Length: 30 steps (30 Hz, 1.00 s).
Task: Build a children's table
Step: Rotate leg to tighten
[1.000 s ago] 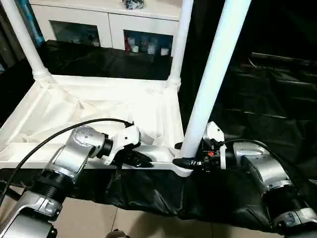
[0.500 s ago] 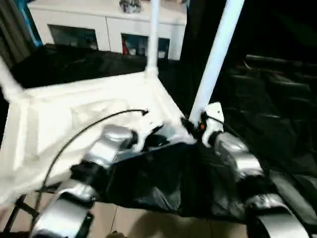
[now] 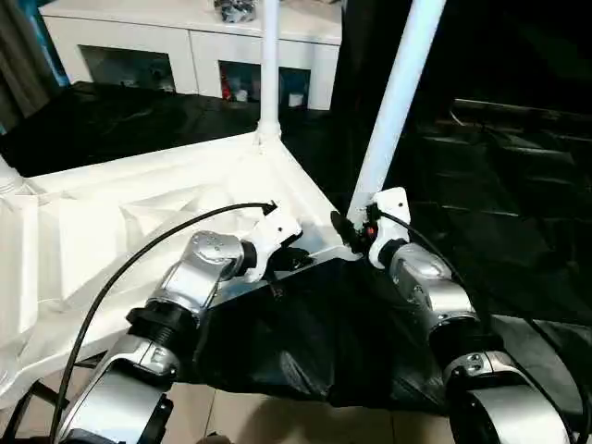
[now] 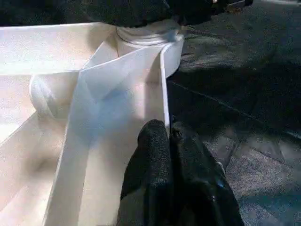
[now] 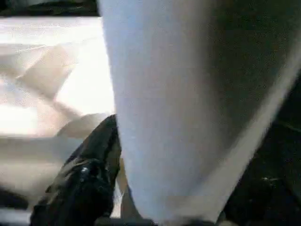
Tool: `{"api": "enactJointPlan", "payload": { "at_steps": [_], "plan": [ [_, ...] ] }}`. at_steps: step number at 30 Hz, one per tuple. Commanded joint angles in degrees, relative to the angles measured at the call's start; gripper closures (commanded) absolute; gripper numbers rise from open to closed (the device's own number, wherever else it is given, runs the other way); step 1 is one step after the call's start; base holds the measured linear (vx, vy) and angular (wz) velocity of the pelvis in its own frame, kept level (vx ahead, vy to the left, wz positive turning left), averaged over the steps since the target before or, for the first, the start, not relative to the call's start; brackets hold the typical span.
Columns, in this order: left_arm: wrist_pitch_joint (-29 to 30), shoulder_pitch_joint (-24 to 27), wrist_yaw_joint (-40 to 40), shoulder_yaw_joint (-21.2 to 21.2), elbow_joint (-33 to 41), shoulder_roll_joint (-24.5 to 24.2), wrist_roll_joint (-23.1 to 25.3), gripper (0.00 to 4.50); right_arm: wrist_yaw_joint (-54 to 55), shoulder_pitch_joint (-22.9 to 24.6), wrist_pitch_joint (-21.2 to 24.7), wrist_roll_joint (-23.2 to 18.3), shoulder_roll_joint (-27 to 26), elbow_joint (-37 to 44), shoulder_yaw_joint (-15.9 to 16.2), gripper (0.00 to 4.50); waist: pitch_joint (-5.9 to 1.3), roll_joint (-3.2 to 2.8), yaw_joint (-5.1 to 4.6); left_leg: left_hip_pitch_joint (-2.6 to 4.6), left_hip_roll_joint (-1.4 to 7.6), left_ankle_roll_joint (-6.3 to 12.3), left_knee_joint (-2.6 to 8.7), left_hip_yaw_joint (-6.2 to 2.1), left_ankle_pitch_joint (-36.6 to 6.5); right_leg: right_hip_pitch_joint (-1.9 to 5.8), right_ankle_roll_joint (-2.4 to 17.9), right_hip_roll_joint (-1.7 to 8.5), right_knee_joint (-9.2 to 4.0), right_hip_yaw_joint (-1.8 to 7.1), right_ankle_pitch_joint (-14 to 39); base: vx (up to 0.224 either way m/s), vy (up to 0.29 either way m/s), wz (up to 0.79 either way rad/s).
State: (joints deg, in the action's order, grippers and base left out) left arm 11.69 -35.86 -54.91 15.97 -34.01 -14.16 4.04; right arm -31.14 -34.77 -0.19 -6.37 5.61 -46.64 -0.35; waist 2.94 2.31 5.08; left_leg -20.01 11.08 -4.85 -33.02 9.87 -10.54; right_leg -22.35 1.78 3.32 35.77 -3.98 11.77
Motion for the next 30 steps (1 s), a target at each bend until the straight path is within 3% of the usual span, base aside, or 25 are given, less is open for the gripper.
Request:
{"api": "enactJointPlan", "payload": {
  "at_steps": [1,5,12,15,16,22,30],
  "plan": [
    [-2.5,0.9,-5.1,2.6,3.1,-0.1,-1.4,4.50,-9.1,2.2,1.1,0.3,-0.2,1.5,5.7,1.31,-3.34,-0.51,0.33,-0.13,2.34,2.63,3.66,-0.63,-9.4,2.92,11.4,5.32,-4.62,3.39,6.8,0.000,0.000,0.00],
    [-3.3,2.3,-9.7,2.8,5.3,-2.9,-2.5,4.50,-20.5,4.9,1.5,-1.1,3.5,6.3,8.8,1.20,-3.24,-0.51,0.27,-0.15,2.47,3.70,3.69,-0.60,-9.3,2.99,11.9,5.19,-4.54,3.33,5.9,0.000,0.000,0.00],
    [-4.8,3.6,-16.3,2.9,7.3,-6.6,-4.2,4.50,-34.2,7.8,2.7,-1.5,9.2,11.0,12.8,1.20,-3.04,-0.33,0.45,0.10,2.65,2.99,3.86,-0.64,-11.3,2.79,11.6,5.29,-4.99,3.29,11.6,0.000,0.000,0.00],
    [-5.0,4.4,-19.4,3.0,9.0,-8.4,-5.3,4.50,-40.0,9.3,4.4,-2.5,11.7,14.0,14.4,1.52,-3.12,-0.48,0.80,-0.04,2.74,3.54,3.74,-0.57,-10.0,2.86,11.7,5.25,-4.73,3.32,9.6,0.000,0.000,0.00],
    [-4.8,4.7,-20.3,3.1,9.5,-8.8,-5.6,4.50,-40.8,9.6,4.9,-2.7,12.1,14.5,14.7,1.57,-3.15,-0.41,1.02,-0.09,2.77,3.93,3.67,-0.50,-9.1,2.91,12.1,5.08,-4.47,3.23,7.6,0.000,0.000,0.00],
    [-4.8,5.7,-22.8,2.7,11.0,-10.6,-6.4,4.50,-43.1,10.2,6.6,-3.4,13.1,16.6,14.9,2.15,-3.08,-0.32,1.48,0.17,2.80,3.18,3.77,-0.50,-9.9,2.71,11.8,5.22,-4.70,3.24,10.0,0.000,0.000,0.00],
    [-3.7,5.6,-21.2,2.1,10.3,-9.9,-6.2,4.50,-42.6,11.0,8.5,-4.2,12.3,17.6,14.5,2.20,-3.13,-0.05,1.42,0.10,2.63,3.10,3.69,-0.48,-9.1,2.70,11.1,5.23,-4.73,3.26,10.7,0.000,0.000,0.00]
  ]
}}
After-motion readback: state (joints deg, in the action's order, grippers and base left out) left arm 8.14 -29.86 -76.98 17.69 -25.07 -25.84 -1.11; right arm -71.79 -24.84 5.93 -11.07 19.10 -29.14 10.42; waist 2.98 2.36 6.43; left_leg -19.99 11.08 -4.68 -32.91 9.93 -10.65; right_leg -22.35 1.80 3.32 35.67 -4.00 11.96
